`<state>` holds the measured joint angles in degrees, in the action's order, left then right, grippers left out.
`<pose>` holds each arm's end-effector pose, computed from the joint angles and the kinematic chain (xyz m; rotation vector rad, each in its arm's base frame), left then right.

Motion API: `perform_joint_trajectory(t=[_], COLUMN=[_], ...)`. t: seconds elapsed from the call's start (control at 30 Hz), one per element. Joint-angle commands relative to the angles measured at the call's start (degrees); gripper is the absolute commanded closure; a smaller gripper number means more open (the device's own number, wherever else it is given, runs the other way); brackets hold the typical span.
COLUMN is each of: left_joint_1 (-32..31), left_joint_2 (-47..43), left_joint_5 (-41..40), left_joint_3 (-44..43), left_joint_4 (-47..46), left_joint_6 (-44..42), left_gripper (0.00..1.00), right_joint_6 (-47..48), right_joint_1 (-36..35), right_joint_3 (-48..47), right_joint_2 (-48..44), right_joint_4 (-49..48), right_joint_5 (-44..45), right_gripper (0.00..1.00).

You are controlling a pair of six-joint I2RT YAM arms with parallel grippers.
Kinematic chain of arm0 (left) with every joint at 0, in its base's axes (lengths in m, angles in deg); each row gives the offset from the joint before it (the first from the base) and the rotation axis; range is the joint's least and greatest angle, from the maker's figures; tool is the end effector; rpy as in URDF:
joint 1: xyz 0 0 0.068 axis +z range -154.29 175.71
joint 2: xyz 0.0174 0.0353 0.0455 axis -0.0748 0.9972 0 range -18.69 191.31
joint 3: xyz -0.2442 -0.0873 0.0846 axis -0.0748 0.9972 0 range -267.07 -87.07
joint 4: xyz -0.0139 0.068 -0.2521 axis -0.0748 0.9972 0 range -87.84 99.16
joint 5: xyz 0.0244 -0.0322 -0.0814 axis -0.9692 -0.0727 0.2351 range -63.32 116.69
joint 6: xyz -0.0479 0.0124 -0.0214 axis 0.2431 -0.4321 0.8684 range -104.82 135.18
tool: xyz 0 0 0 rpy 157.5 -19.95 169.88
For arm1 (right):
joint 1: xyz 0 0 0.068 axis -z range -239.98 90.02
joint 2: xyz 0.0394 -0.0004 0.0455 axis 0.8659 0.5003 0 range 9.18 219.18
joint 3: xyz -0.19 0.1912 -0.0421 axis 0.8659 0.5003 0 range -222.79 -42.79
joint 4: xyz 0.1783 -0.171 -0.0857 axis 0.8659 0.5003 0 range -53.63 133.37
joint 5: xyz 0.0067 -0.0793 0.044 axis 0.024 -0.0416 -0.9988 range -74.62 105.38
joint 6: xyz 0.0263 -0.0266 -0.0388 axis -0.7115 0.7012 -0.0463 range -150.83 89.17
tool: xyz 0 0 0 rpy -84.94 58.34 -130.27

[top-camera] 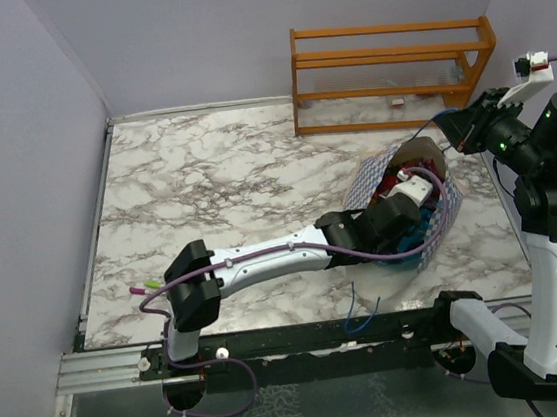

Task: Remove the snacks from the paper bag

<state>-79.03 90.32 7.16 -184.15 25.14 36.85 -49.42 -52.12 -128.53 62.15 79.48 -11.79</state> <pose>0.1289 -0.4274 0.3096 0.8041 2.0512 -0.6017 0.1396 -0.0028 0.4883 0.0563 1.7623 0.5507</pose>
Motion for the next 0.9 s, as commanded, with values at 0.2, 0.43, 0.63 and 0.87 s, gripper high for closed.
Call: perform_joint_trajectory(t=[0.2,0.43,0.63,0.87], left_joint_1=[-0.2,-0.2,-0.3,-0.3], left_joint_2=[-18.6,-24.4,-32.9,-39.0], left_joint_5=[3.2,7.9,-1.5,-22.6], left_joint_3=[-6.9,-15.9,-17.5,-15.0], left_joint_4=[-0.5,0.4,2.3,9.0], left_joint_6=[-6.7,-7.3,-11.3,-15.7], left_gripper=[1.0,1.0,1.0,1.0], right_joint_6=[1.9,1.3,1.0,1.6], right_joint_1=[0.1,0.1,0.1,0.1], right_joint_3=[2.2,5.1,5.7,6.4], right_joint_2=[-5.0,-5.6,-6.0,-6.5], right_joint_4=[-8.7,-8.8,-9.0,-9.1], right_joint_5=[5.8,5.1,4.2,4.3], right_gripper=[0.92,0.92,0.91,0.91])
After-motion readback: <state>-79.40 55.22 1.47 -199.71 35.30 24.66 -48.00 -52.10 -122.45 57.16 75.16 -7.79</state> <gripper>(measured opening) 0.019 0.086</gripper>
